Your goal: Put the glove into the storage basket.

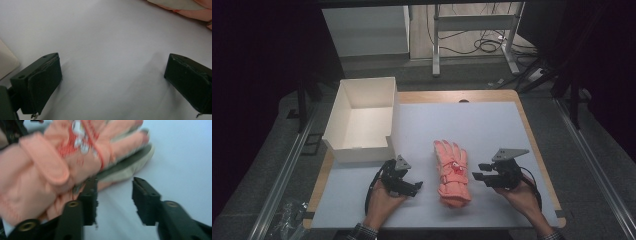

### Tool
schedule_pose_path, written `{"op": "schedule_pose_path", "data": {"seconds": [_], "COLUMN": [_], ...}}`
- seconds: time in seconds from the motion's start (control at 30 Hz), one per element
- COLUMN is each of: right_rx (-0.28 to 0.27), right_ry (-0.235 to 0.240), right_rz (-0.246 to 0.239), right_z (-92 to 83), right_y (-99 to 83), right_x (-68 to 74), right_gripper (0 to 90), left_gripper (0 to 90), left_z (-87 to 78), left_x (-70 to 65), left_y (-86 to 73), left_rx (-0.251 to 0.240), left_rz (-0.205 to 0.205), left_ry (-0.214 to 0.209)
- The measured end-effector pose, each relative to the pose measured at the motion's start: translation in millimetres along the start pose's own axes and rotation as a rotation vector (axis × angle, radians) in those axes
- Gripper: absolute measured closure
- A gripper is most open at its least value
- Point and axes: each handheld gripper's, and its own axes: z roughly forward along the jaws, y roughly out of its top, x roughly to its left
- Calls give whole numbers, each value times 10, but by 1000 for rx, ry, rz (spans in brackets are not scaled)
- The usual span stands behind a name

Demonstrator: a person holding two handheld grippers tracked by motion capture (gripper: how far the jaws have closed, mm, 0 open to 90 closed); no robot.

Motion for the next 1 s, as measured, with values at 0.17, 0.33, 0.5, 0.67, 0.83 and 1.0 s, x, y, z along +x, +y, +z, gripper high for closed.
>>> {"op": "schedule_pose_path", "data": {"seconds": [0.17, 0.33, 0.5, 0.67, 0.83, 1.0], "right_rx": [8, 15, 23, 32, 38, 40], "right_ry": [46, 80, 102, 101, 113, 117], "right_rz": [11, 11, -28, -49, -69, -76], "right_z": [53, 103, 158, 209, 301, 383], "right_y": [-245, -401, -448, -425, -400, -335], "right_x": [72, 178, 312, 401, 480, 530], "right_gripper": [674, 782, 797, 798, 797, 784], "left_gripper": [13, 14, 14, 22, 44, 43], "left_z": [0, 0, 0, -14, -107, -241], "left_x": [3, 3, 5, 38, 125, 199], "left_y": [1, 1, 1, -2, -46, -126], "left_rx": [0, -1, -1, -13, -22, -19], "left_rz": [4, 2, 2, -14, -51, -51], "left_ry": [1, 1, 0, -20, -43, -16]}}
